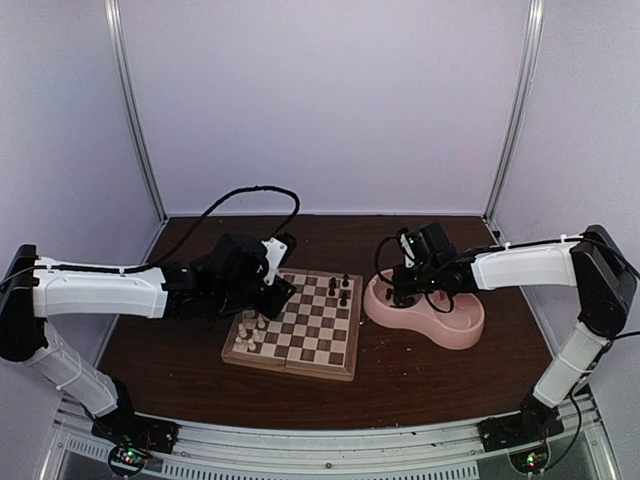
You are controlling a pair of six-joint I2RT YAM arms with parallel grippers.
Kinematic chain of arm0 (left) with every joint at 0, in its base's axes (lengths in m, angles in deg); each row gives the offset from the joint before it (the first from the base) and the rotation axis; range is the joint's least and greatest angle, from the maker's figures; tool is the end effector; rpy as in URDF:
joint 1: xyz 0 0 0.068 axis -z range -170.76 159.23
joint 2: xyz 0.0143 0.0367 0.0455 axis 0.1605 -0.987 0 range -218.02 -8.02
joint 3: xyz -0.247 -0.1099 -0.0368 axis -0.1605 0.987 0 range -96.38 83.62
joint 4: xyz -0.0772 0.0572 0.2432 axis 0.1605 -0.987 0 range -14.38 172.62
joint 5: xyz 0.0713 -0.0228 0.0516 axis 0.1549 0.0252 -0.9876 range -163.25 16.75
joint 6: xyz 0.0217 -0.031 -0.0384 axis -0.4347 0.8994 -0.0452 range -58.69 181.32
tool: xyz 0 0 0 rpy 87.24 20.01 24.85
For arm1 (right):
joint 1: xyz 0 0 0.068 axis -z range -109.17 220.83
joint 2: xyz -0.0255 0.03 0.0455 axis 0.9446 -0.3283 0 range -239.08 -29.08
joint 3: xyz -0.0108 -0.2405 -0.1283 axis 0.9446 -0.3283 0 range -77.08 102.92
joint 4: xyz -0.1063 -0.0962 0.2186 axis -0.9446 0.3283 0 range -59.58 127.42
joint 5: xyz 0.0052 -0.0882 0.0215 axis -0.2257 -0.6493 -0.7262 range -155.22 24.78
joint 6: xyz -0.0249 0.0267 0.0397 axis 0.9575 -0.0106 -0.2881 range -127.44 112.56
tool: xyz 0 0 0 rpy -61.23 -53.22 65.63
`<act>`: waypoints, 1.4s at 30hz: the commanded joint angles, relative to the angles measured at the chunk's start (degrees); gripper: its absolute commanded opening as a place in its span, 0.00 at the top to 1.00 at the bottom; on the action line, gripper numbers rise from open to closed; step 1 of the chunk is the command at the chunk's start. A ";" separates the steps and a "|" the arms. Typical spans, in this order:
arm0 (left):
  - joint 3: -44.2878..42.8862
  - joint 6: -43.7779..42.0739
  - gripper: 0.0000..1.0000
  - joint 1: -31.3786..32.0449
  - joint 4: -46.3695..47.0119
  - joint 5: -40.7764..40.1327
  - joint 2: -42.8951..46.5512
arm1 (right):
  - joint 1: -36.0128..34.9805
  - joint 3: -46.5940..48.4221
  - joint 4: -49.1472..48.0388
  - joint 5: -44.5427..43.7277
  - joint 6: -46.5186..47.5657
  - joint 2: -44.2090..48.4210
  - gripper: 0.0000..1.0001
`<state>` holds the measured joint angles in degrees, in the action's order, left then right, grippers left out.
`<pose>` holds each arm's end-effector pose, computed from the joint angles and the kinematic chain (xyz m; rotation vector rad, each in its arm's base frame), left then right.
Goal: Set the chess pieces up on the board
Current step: Pick up the chess pile from the storage box, then place the chess pile on the chessboard.
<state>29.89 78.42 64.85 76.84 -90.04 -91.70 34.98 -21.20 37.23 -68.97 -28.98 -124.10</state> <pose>0.1897 -0.2591 0.2425 0.5647 2.1184 -0.4044 0.2825 0.2015 0.1896 -0.2684 2.3931 0.3984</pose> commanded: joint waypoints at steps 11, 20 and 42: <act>0.30 -0.71 0.61 0.20 2.70 1.10 1.24 | -0.18 -11.02 -20.67 15.91 3.40 9.67 0.86; 0.03 -0.45 0.60 0.13 2.53 1.78 1.22 | -6.83 -13.63 -36.33 36.82 7.47 8.10 0.85; 0.74 1.76 0.61 0.18 1.25 -4.55 2.63 | -19.54 6.38 -10.54 23.63 19.52 -12.05 0.82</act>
<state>30.74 79.20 64.85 76.81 -93.21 -89.65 16.38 -17.70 20.05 -40.27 -12.59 -134.02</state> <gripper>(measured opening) 0.394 0.183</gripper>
